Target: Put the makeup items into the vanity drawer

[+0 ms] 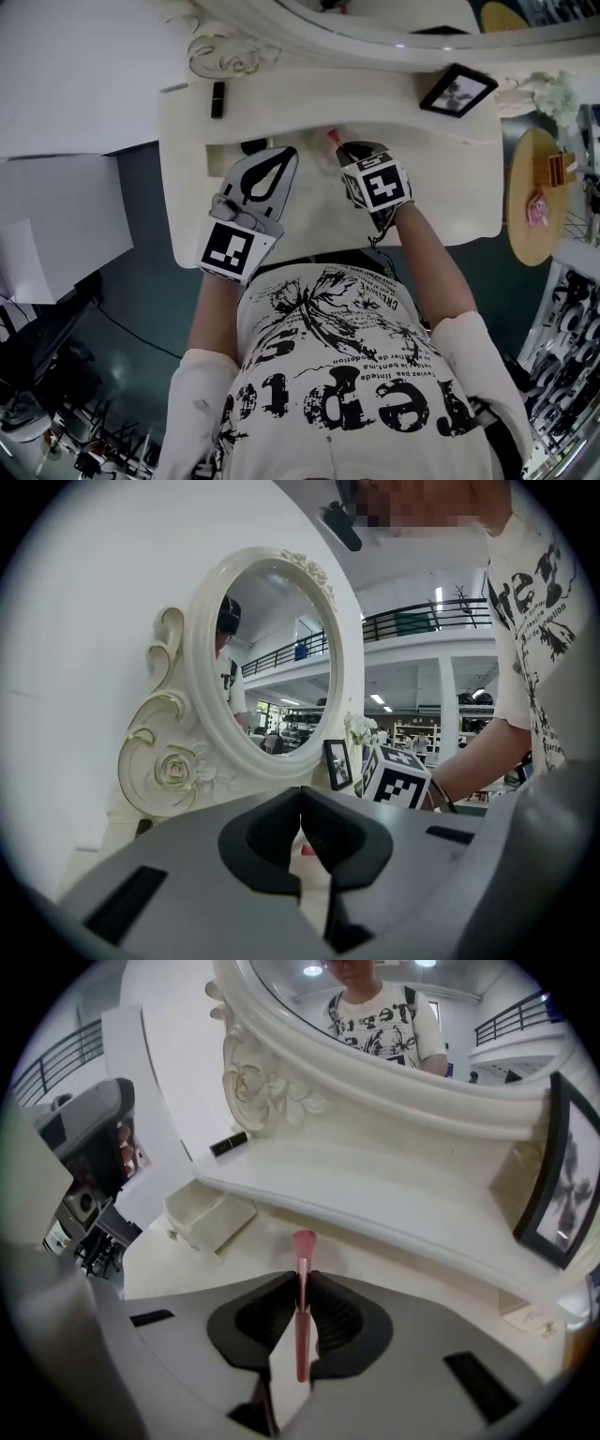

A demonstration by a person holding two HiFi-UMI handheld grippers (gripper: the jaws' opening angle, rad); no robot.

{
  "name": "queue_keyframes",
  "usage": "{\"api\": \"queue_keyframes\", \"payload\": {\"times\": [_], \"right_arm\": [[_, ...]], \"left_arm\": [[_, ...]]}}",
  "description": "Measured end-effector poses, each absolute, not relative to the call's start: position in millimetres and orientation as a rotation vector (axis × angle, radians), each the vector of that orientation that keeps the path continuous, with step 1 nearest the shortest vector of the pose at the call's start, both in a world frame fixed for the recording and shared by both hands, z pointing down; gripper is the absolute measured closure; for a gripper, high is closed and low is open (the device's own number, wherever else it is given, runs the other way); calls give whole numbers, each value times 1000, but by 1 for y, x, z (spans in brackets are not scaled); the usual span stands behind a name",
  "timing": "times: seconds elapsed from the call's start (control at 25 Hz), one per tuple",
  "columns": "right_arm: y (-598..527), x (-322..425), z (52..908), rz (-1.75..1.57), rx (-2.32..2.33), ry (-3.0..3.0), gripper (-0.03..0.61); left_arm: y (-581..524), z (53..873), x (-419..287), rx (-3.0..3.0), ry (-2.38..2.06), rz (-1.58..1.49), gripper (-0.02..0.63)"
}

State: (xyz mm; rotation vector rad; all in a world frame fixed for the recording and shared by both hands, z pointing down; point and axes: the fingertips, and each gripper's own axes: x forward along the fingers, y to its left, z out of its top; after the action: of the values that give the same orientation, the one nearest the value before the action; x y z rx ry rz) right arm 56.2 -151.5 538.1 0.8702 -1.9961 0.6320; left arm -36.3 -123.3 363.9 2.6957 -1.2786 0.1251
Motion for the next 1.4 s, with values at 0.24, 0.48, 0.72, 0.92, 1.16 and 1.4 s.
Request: {"api": "queue_keyframes", "payload": {"times": [0.24,0.48,0.72,0.92,1.16,1.4], "right_arm": [[-154,8,492,566,820,-2103,518],[-142,-60,473,478,678,-2181,518],[-119,-128,480,377,466,-2202,518],[-109,-165,495,256,346,-2161,517],[-111,-182,504,285,328,-2177,411],[-112,-171,490,321,410,-2242,320]], "left_arm": [[-115,343,-76,2703,-1357,81,600],[-104,338,-130,2663,-1456,79,600],[-89,342,-184,2589,-1574,85,600],[-74,355,-222,2493,-1650,133,600],[-60,370,-243,2424,-1679,197,600],[-63,365,-232,2458,-1640,179,600]]}}
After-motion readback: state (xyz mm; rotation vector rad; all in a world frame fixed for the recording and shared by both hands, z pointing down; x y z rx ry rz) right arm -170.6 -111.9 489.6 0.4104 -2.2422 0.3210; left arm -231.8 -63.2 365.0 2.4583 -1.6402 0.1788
